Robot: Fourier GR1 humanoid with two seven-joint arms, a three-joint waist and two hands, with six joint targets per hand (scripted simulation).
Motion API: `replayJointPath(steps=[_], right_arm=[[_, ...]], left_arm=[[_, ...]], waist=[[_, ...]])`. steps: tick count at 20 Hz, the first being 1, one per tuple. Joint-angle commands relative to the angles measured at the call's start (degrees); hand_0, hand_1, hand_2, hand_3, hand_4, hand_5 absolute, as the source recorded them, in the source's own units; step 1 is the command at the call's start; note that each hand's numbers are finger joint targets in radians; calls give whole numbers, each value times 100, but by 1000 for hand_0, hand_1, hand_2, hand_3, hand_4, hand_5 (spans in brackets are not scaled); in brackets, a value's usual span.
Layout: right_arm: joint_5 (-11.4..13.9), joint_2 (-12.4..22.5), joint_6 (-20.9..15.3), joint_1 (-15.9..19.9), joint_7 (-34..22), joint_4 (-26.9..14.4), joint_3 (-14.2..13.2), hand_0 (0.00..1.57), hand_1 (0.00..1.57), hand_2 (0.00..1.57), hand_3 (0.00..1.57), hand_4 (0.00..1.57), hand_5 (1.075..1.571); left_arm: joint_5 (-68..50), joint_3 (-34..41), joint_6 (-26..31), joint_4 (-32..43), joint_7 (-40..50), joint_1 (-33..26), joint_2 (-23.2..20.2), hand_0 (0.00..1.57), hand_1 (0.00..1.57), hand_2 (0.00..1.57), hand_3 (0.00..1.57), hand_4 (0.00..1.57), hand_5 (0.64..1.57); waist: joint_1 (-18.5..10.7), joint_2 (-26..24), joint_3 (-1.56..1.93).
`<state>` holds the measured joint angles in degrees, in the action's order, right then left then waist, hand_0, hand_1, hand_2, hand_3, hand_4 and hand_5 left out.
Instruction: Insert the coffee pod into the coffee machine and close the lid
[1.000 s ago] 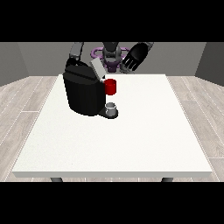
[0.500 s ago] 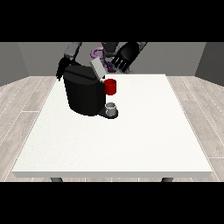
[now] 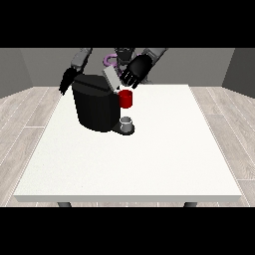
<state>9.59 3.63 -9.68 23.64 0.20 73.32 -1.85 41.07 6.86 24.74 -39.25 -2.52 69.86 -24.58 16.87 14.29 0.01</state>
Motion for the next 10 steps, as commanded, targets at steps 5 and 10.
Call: replayJointPath(steps=[5, 10], right_arm=[[46, 10, -156, 292, -134, -156, -108, 0, 0, 0, 0, 0, 1571], [54, 105, -150, 409, -82, -86, -157, 0, 0, 0, 0, 153, 1571]], left_arm=[[62, -20, 77, 104, 83, 288, 35, 1248, 1248, 1286, 1244, 445, 1571], [54, 17, 203, 226, -132, 363, -126, 1211, 1211, 1252, 1220, 432, 1571]], waist=[[-90, 164, 1], [-36, 334, 1]])
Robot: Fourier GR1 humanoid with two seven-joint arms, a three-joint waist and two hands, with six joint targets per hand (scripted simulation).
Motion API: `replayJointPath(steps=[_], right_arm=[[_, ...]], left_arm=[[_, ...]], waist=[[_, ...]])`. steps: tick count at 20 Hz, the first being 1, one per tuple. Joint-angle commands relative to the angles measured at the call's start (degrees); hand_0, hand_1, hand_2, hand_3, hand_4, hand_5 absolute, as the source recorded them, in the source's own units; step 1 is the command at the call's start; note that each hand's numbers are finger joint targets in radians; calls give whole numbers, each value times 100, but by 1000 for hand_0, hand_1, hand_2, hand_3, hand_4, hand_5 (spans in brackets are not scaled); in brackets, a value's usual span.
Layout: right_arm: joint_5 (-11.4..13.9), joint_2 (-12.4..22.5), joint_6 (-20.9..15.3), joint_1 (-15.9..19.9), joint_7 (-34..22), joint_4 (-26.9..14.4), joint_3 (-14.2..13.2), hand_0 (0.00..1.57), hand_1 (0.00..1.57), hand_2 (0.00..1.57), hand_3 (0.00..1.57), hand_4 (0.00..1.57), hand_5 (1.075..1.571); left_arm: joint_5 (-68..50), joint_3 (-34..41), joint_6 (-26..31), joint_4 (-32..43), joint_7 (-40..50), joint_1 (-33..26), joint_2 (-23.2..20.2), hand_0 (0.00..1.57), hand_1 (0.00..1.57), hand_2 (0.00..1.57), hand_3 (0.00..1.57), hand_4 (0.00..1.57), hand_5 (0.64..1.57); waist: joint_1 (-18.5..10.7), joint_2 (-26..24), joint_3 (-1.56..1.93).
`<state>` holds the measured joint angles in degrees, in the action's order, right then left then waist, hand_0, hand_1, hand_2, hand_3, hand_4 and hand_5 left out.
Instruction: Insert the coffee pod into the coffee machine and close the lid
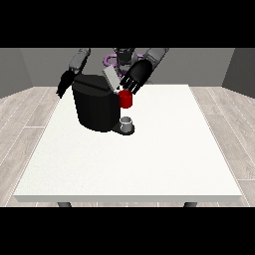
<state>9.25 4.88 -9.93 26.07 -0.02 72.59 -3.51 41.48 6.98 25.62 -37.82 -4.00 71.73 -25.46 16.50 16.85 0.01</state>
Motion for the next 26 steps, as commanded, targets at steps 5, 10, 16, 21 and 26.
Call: replayJointPath(steps=[5, 10, 16, 21, 26], right_arm=[[169, -388, -242, -278, 59, 211, 310, 0, 0, 0, 0, 115, 1571], [52, -121, -195, -164, 262, -220, -40, 0, 0, 0, 0, 0, 1571], [161, -187, -99, -15, -197, 125, 247, 0, 0, 0, 0, 0, 1571], [120, -48, -22, 152, -164, 114, 151, 0, 0, 0, 0, 141, 1571], [133, -236, -258, 130, 18, 12, 117, 0, 0, 0, 0, 0, 1571]], left_arm=[[133, -62, -353, 116, -259, -282, 102, 1196, 1196, 1252, 1201, 418, 1571], [170, -128, -214, 35, 28, -7, 263, 1216, 1216, 1259, 1200, 417, 1571], [113, 91, -295, 249, -182, 174, -32, 1212, 1212, 1245, 1199, 352, 1571], [220, 93, -566, 203, -71, 325, -8, 1180, 1180, 1198, 1170, 351, 1571], [523, -170, -472, 189, -235, 338, -233, 1216, 1216, 1228, 1104, 0, 1571]], waist=[[67, -3, -2], [-63, 34, 2], [193, 88, -2], [280, 138, -1], [148, 258, 1]])
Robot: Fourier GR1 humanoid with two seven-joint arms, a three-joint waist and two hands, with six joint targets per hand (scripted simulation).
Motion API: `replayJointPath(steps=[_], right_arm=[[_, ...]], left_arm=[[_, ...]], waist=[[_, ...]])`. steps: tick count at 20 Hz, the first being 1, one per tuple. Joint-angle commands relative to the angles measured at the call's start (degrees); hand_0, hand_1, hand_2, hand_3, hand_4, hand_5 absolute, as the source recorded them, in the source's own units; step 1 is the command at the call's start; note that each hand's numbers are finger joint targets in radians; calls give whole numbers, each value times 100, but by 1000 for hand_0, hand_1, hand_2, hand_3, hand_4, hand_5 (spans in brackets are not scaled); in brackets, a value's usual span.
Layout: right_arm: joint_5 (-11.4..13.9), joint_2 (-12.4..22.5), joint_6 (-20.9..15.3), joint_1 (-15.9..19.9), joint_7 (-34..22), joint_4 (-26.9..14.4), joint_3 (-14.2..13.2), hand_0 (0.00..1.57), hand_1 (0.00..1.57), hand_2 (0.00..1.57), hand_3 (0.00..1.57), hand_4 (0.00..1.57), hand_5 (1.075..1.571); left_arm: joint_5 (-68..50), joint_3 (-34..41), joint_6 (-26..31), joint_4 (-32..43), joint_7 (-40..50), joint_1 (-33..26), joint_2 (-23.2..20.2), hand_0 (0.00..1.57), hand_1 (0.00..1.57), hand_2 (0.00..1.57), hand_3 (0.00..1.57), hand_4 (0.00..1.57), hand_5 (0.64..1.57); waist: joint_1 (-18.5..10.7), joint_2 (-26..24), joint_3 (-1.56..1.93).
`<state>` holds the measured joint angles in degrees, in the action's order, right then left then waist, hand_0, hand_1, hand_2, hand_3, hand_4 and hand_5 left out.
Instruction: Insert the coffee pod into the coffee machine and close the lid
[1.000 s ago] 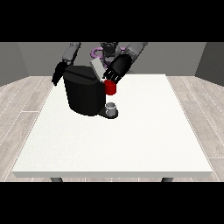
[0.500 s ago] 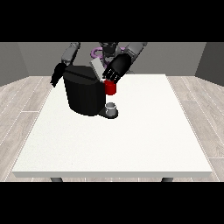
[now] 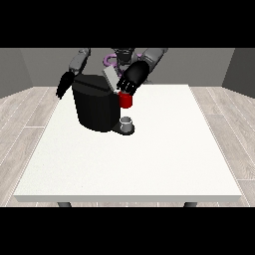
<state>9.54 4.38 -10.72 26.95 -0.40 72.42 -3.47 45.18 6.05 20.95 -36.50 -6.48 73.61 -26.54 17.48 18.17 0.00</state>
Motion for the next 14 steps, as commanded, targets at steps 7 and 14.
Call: replayJointPath(steps=[7, 14], right_arm=[[24, 72, 22, 102, -140, 143, 8, 0, 0, 0, 0, 0, 1571], [-18, -59, -73, 111, -117, 128, 0, 0, 0, 0, 0, 0, 1571]], left_arm=[[443, -278, -527, 66, -274, -302, 28, 1135, 1135, 1146, 998, 0, 1571], [273, -40, -686, 32, -559, -97, 10, 1150, 1150, 1145, 953, 0, 1571]], waist=[[19, 148, 1], [36, 294, 1]])
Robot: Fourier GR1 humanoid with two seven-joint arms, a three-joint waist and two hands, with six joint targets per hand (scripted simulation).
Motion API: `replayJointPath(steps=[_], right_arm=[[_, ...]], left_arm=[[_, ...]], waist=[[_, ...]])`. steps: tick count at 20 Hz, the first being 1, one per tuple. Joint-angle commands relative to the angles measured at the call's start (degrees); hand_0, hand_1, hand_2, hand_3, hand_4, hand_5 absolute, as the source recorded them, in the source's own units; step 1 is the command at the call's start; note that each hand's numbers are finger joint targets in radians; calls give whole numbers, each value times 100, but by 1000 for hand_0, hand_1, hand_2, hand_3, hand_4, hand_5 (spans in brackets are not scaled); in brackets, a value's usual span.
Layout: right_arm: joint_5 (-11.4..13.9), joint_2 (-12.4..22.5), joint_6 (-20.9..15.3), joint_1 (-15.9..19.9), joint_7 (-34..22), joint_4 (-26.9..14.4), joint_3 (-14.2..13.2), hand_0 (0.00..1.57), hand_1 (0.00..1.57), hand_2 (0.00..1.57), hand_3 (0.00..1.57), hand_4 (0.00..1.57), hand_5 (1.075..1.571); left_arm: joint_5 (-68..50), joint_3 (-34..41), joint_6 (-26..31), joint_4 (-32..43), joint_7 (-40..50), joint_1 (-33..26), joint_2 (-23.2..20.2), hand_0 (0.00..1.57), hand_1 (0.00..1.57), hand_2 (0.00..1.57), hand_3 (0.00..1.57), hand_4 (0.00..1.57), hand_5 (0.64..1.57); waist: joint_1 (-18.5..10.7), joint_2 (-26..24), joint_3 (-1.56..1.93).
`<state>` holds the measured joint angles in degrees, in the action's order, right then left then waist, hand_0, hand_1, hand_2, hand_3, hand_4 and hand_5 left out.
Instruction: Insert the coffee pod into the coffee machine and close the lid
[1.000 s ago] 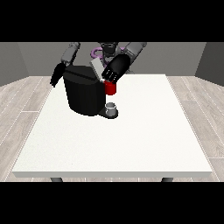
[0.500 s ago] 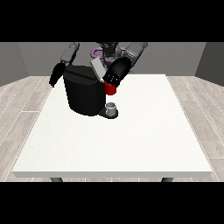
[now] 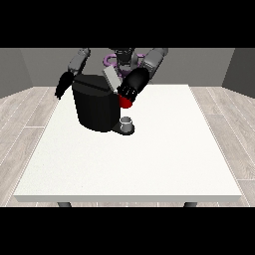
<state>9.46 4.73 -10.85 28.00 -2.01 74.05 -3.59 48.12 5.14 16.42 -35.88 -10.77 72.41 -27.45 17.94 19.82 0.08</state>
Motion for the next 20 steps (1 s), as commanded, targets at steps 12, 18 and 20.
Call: replayJointPath(steps=[12, 18, 20], right_arm=[[80, 34, -92, 4, 305, -152, -50, 0, 0, 0, 0, 218, 1571], [88, 127, 13, 86, 80, -5, -24, 0, 0, 0, 0, 160, 1571], [227, -79, -121, 65, 91, -16, 165, 0, 0, 0, 0, 87, 1571]], left_arm=[[166, -6, -495, -151, -420, 91, 0, 1144, 1144, 1115, 841, 0, 1571], [384, -54, -602, -88, -662, 99, -343, 742, 742, 871, 653, 0, 1571], [499, -83, -629, -44, -410, 293, -330, 0, 0, 686, 554, 0, 1571]], waist=[[9, 286, -5], [61, 342, -6], [194, 431, -5]])
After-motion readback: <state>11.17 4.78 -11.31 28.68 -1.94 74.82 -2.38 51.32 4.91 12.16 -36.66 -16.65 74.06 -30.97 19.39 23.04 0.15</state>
